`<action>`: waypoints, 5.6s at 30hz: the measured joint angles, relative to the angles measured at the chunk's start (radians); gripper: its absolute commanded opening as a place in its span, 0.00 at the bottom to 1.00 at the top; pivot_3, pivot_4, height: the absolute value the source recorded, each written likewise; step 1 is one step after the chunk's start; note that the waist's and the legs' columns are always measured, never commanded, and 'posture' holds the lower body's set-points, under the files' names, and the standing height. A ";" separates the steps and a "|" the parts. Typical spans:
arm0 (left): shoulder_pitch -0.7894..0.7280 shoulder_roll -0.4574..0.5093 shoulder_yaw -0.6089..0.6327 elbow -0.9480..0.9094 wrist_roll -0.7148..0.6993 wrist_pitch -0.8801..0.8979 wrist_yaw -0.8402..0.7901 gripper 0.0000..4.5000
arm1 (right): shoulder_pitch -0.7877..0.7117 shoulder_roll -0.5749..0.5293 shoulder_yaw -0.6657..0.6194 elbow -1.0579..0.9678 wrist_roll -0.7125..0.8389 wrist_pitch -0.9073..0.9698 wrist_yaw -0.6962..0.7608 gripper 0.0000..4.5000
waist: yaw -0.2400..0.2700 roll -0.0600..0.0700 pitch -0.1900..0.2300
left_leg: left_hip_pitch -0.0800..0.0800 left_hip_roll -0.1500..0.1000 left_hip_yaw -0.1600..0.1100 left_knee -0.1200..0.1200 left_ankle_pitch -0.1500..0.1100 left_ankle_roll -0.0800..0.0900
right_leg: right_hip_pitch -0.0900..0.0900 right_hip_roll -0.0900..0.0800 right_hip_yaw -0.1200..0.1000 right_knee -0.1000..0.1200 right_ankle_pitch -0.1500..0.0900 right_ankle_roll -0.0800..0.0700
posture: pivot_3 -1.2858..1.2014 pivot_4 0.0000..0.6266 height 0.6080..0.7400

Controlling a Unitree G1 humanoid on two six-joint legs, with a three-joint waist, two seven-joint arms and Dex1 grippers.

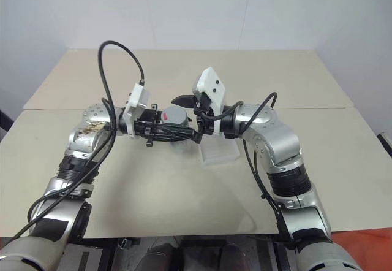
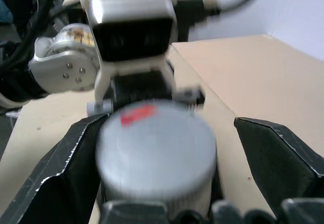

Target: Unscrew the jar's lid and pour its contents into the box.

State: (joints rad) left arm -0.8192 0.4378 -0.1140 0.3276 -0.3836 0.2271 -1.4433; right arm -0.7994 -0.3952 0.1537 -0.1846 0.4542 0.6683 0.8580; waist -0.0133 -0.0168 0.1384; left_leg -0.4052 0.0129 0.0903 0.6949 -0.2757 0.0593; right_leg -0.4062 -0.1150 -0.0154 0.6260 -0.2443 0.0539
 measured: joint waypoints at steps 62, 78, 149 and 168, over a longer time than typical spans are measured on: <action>-0.046 0.031 0.010 0.100 -0.009 -0.076 -0.049 0.46 | -0.077 -0.118 -0.024 0.319 -0.017 -0.353 0.359 1.00 | 0.003 0.001 0.001 | -0.001 0.001 0.000 0.000 0.000 0.000 | -0.001 -0.001 -0.001 0.001 0.000 0.000 | 0.52 0.24 1.00; -0.084 -0.029 0.017 0.168 0.028 -0.114 0.005 0.46 | 0.029 -0.026 -0.041 -0.094 0.007 -0.019 -0.095 1.00 | 0.002 0.001 0.000 | -0.001 0.000 0.000 0.000 0.000 0.000 | -0.001 0.000 0.000 0.000 0.000 0.000 | 0.52 0.24 1.00; -0.088 -0.074 0.040 0.184 0.049 -0.162 0.055 0.46 | -0.048 0.006 -0.027 0.051 -0.021 -0.047 -0.089 1.00 | 0.000 0.001 0.000 | -0.001 0.000 0.000 0.000 0.000 0.000 | 0.000 0.000 0.000 -0.001 0.000 0.000 | 0.52 0.24 1.00; -0.089 -0.056 0.038 0.184 0.049 -0.121 0.049 0.46 | -0.015 -0.011 -0.023 0.022 -0.022 -0.050 -0.095 1.00 | -0.001 0.001 0.000 | -0.001 0.000 0.000 0.000 0.000 0.000 | 0.000 0.000 0.000 -0.001 0.000 0.000 | 0.52 0.24 1.00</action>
State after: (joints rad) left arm -0.9080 0.3816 -0.0759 0.5118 -0.3347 0.1058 -1.3947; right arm -0.8147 -0.4057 0.1308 -0.1624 0.4323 0.6182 0.7628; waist -0.0147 -0.0159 0.1388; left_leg -0.4057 0.0129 0.0905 0.6948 -0.2758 0.0595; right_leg -0.4064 -0.1149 -0.0157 0.6253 -0.2443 0.0539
